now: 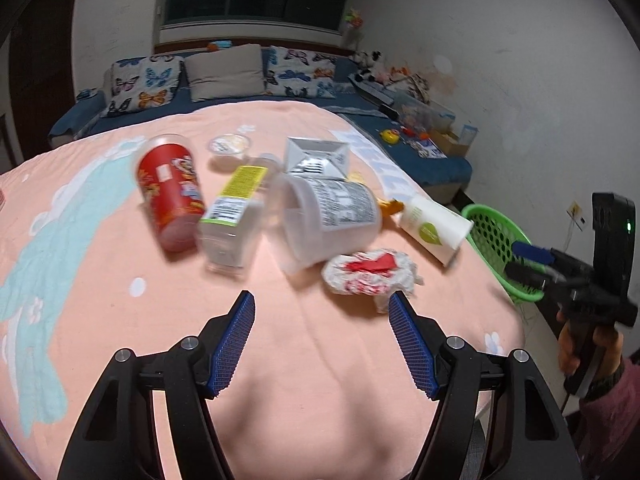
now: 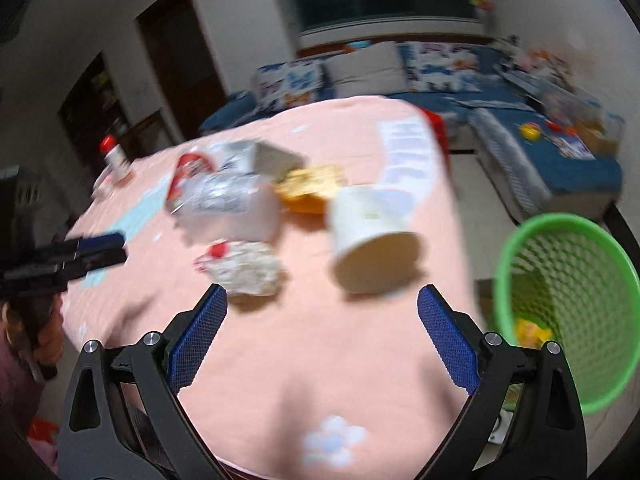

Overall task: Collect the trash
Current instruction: 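Grasp clear plastic tub with left tool while right tool grasps crumpled wrapper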

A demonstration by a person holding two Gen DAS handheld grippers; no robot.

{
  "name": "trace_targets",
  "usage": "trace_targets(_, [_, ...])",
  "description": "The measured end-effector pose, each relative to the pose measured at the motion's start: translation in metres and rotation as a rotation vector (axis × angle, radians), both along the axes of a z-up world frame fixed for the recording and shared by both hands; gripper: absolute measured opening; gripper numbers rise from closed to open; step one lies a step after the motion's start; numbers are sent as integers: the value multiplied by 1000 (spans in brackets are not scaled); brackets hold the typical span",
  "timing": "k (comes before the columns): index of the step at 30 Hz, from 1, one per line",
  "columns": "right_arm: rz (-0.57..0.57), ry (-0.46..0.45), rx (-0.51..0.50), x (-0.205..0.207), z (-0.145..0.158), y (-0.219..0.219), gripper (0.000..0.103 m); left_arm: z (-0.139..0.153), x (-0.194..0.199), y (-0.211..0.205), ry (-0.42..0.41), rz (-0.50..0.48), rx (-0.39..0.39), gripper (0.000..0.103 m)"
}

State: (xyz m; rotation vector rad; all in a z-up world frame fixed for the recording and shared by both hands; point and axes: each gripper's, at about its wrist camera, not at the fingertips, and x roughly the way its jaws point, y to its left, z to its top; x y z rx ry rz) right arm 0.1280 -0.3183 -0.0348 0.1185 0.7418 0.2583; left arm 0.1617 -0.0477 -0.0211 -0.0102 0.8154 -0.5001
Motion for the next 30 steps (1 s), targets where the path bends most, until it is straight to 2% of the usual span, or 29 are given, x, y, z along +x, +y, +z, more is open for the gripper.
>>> trace_targets(7, [127, 28, -59, 28, -18, 55, 93, 6, 6, 21, -7, 30, -19, 66])
trace_targets(12, [167, 58, -89, 52, -32, 79, 92, 10, 13, 31, -4, 48, -39, 66])
trace_targets(23, [195, 113, -126, 77, -53, 96, 90, 10, 37, 25, 24, 18, -70, 63])
trace_targets(30, [192, 116, -132, 73, -55, 98, 78, 4, 58, -2, 37, -30, -49, 59])
